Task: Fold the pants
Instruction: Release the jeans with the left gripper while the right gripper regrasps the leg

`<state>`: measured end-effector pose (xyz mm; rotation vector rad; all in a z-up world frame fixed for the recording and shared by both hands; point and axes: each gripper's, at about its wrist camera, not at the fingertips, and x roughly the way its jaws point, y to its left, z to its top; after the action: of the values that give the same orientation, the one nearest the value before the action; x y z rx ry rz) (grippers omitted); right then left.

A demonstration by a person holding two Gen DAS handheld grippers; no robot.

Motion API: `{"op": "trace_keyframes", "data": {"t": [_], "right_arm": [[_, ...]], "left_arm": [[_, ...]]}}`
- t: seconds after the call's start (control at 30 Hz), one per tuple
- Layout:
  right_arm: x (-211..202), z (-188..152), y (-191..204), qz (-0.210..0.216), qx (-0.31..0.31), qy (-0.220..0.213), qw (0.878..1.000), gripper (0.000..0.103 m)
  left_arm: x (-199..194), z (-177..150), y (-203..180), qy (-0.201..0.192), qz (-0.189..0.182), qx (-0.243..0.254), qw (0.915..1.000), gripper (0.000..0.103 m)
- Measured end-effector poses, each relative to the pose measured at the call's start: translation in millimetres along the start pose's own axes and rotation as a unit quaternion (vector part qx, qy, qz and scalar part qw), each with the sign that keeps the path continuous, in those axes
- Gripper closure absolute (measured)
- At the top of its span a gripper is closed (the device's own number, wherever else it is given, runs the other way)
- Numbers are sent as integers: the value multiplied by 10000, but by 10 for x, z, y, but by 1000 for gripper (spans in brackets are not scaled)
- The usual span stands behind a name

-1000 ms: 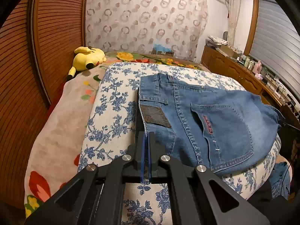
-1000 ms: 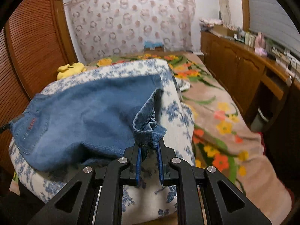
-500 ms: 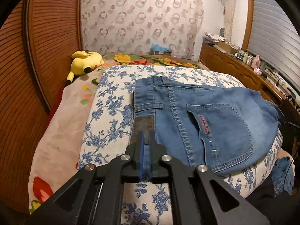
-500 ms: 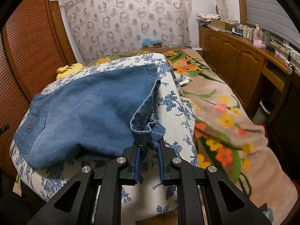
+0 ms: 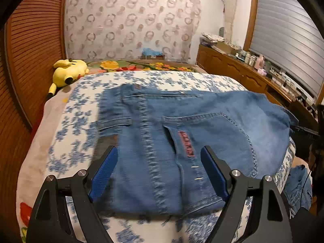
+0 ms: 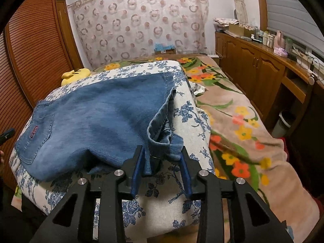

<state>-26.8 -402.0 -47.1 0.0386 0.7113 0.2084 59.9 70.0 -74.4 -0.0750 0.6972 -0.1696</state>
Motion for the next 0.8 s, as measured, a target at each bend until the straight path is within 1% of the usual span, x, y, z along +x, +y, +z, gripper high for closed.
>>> {"op": "trace_keyframes", "data": {"t": [0.23,0.37,0.47,0.67,0.8], "right_arm": [[-21,39,-77,-21,98,-136,9999,65],[-64,67,-49,-13,50,-231,9997,65],[-112,50,17,-62,-58,-318,9995,65],[-165,-13,105,-348,-366,-458,9977,65],[-116,-48,135,-478,-574,-422,9963,65]], "left_arm": [[185,-55,-304,165,-188,224,9994,19],[235,-121,-422,244,-285,290,9989,19],[267,-146,-489,284,-289,341,9986,19],[307,-186,-536,342,-282,380,9983,19],[327,-208,-563,369,-266,392,9982,19]]}}
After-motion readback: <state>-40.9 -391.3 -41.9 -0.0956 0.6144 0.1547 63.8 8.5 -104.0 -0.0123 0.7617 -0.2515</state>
